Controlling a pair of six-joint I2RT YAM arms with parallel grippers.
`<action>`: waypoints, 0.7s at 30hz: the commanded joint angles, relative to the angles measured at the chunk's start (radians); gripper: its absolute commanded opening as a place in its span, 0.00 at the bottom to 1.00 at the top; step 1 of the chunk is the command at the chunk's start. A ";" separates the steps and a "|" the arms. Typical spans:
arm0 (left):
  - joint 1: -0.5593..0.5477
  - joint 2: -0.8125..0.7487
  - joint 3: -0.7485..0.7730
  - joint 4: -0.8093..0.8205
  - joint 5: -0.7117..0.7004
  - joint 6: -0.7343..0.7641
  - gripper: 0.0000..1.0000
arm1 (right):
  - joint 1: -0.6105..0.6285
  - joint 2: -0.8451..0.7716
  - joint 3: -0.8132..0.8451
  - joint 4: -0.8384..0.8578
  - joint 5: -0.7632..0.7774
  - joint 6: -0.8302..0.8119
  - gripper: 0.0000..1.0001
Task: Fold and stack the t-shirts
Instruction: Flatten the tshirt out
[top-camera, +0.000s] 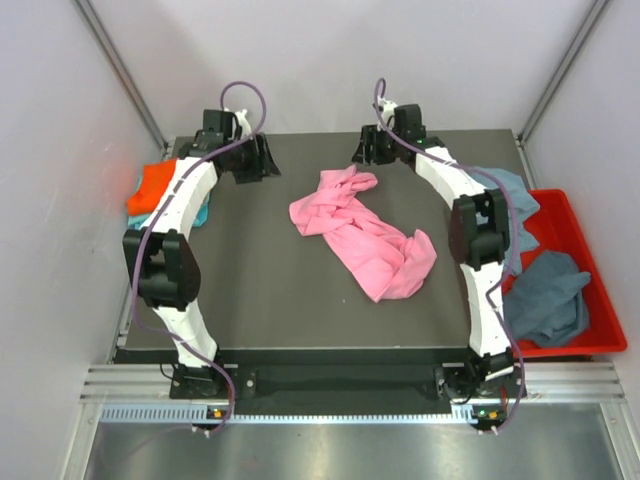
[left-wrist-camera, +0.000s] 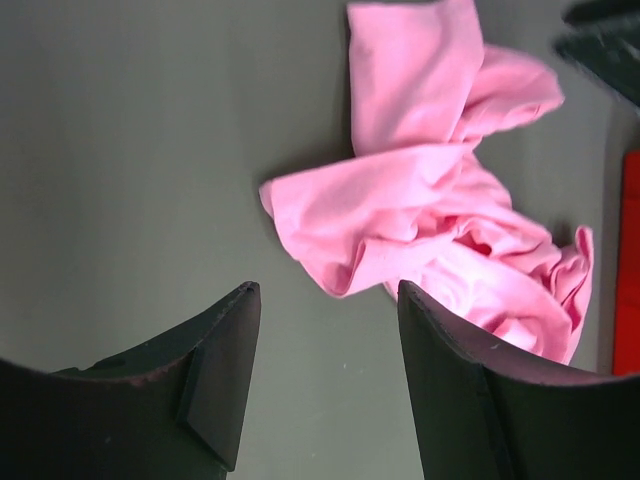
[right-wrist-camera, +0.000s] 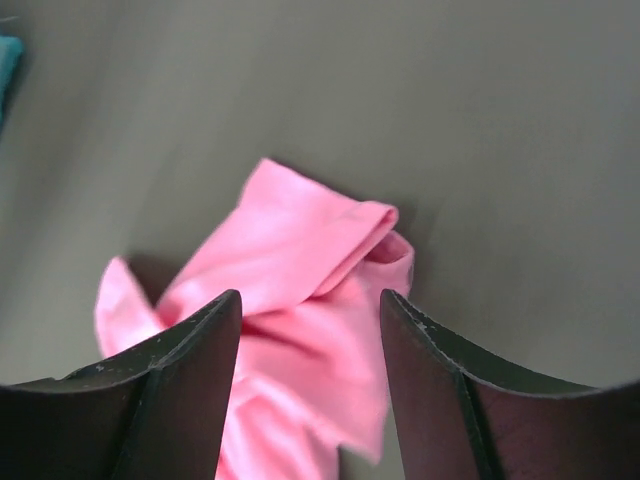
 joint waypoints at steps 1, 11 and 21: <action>-0.012 -0.072 -0.047 -0.005 0.019 0.037 0.62 | -0.034 0.083 0.136 0.100 -0.036 0.131 0.57; -0.012 -0.066 -0.084 -0.023 -0.010 0.072 0.59 | -0.035 0.250 0.242 0.174 -0.091 0.231 0.54; -0.010 0.125 0.315 -0.089 -0.076 0.331 0.57 | 0.004 0.260 0.177 0.179 -0.137 0.284 0.54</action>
